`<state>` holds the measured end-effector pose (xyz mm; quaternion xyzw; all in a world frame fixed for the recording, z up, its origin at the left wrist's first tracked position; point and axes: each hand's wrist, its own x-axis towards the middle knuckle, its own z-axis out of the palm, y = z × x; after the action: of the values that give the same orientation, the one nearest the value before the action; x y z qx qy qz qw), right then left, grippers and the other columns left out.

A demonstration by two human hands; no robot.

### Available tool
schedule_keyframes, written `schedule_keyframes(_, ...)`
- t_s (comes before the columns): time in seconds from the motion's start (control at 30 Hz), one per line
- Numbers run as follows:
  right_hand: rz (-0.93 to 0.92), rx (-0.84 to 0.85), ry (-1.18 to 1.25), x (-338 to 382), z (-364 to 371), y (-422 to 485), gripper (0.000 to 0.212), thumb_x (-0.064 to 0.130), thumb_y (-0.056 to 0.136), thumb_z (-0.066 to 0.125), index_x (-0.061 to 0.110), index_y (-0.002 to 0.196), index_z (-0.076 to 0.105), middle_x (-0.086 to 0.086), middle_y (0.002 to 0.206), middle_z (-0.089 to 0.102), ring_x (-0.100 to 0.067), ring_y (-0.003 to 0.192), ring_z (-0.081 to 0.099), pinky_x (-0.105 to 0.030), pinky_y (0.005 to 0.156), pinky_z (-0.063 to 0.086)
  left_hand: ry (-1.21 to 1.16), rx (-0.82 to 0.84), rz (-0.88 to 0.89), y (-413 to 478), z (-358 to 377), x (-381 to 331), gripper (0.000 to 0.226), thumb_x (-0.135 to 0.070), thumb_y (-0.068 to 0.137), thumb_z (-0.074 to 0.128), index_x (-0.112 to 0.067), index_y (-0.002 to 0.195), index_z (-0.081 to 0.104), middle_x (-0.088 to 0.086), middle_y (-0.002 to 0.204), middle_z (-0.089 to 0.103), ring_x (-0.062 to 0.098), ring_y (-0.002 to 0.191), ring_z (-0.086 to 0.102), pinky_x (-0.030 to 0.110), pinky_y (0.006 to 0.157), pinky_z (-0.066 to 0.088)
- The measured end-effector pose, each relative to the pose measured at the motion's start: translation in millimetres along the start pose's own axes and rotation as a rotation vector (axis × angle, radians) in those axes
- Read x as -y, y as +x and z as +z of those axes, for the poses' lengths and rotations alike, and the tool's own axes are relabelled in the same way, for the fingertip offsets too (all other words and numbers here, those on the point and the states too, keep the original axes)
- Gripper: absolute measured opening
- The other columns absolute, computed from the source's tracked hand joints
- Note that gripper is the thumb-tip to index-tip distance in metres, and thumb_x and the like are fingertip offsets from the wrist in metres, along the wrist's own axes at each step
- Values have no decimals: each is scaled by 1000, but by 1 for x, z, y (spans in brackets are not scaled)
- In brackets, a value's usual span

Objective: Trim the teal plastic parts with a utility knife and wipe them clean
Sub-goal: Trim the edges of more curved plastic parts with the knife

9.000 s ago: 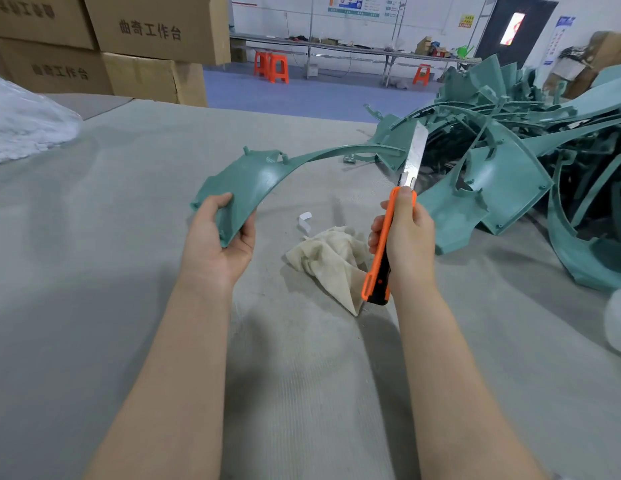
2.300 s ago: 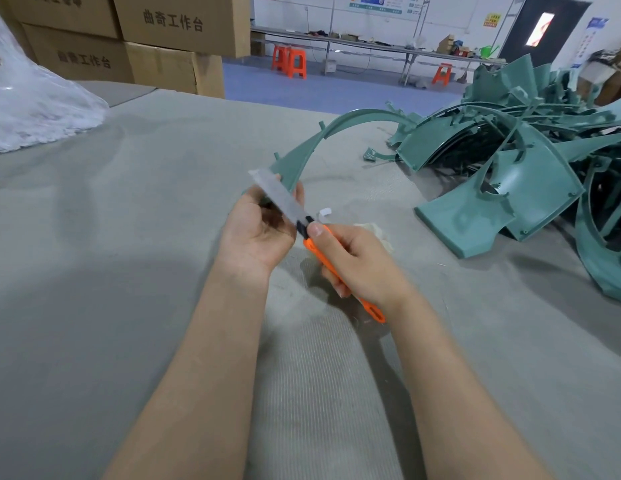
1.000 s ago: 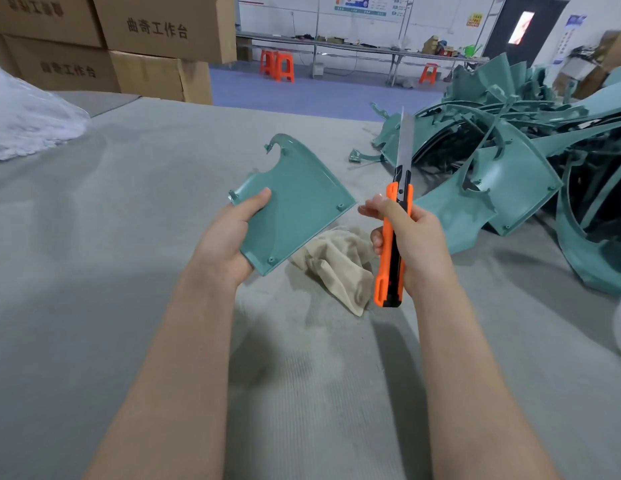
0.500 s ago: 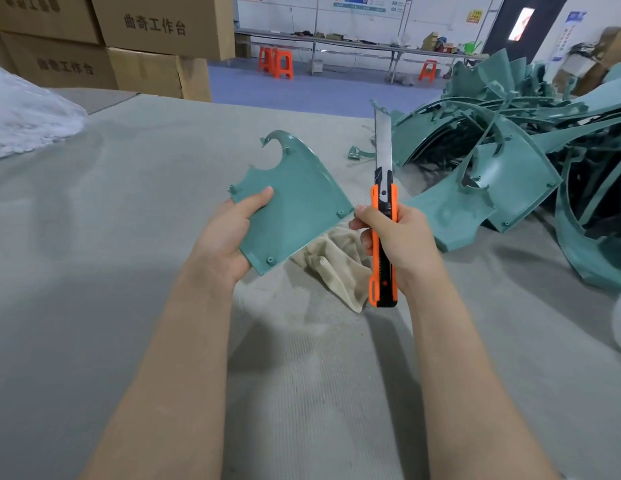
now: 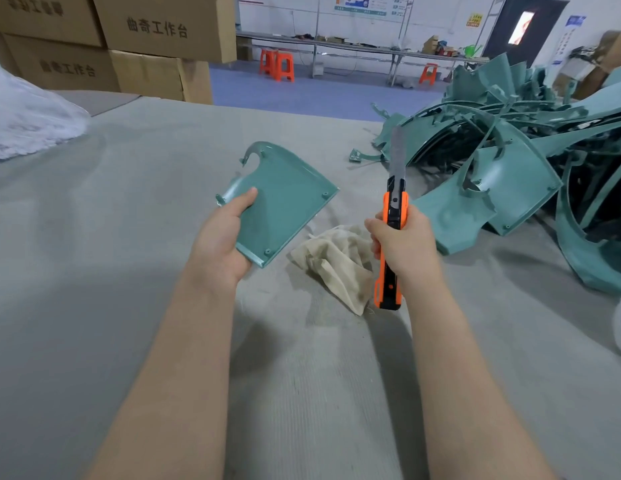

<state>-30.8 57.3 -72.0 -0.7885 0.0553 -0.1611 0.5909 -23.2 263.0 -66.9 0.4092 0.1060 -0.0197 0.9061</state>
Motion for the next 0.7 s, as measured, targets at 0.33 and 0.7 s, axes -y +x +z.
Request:
schedule_keyframes(0.33, -108, 152, -26, 6, 11, -10, 55, 51, 101, 37, 5, 77, 55, -8, 52, 50, -15, 42, 48, -28, 48, 44, -30, 15, -3, -7, 5, -3, 12, -16, 96, 55, -8, 101, 64, 5, 77, 75, 17, 64, 72, 26, 48, 54)
schedule_keyframes(0.7, -85, 170, -35, 5, 11, -10, 48, 50, 99, 43, 14, 72, 57, 3, 49, 52, -15, 41, 48, -30, 47, 44, -16, 9, -2, -12, 8, -5, 12, -17, 96, 55, -8, 97, 64, 5, 73, 74, 16, 61, 72, 24, 47, 54)
